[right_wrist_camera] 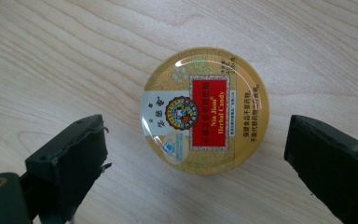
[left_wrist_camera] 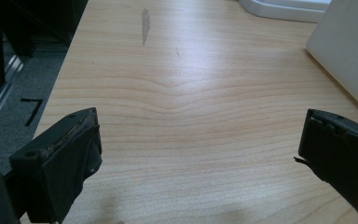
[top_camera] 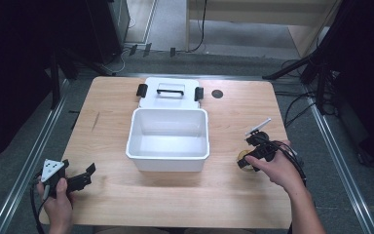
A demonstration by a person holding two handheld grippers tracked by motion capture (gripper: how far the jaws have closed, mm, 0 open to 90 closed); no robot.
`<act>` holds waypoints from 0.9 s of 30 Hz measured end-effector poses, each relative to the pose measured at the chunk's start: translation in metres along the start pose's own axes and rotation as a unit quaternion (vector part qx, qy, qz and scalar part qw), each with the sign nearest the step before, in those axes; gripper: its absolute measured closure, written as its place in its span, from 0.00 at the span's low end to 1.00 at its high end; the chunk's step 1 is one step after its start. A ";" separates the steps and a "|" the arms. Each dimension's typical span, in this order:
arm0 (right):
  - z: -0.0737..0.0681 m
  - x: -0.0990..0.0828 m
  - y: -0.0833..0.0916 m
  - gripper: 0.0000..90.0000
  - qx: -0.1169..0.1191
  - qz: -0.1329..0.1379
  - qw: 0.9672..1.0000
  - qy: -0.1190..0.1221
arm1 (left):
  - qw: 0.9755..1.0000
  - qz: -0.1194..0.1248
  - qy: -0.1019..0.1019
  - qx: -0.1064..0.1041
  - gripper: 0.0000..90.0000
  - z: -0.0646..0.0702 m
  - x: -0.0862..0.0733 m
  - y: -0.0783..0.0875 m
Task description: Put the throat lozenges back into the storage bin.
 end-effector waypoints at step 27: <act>0.001 0.003 -0.026 0.18 -0.050 -0.037 0.998 -0.002 | 1.000 -0.001 0.001 -0.001 0.00 0.000 0.000 0.000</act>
Point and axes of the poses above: each handheld gripper's, and its own axes: y roughly backward along the jaws, x roughly out of its top, z roughly to its right, the point moved 9 cm from there along -y, roughly forward along the jaws, and after that the axes turned 8 degrees about -y, right-handed, at the moved point
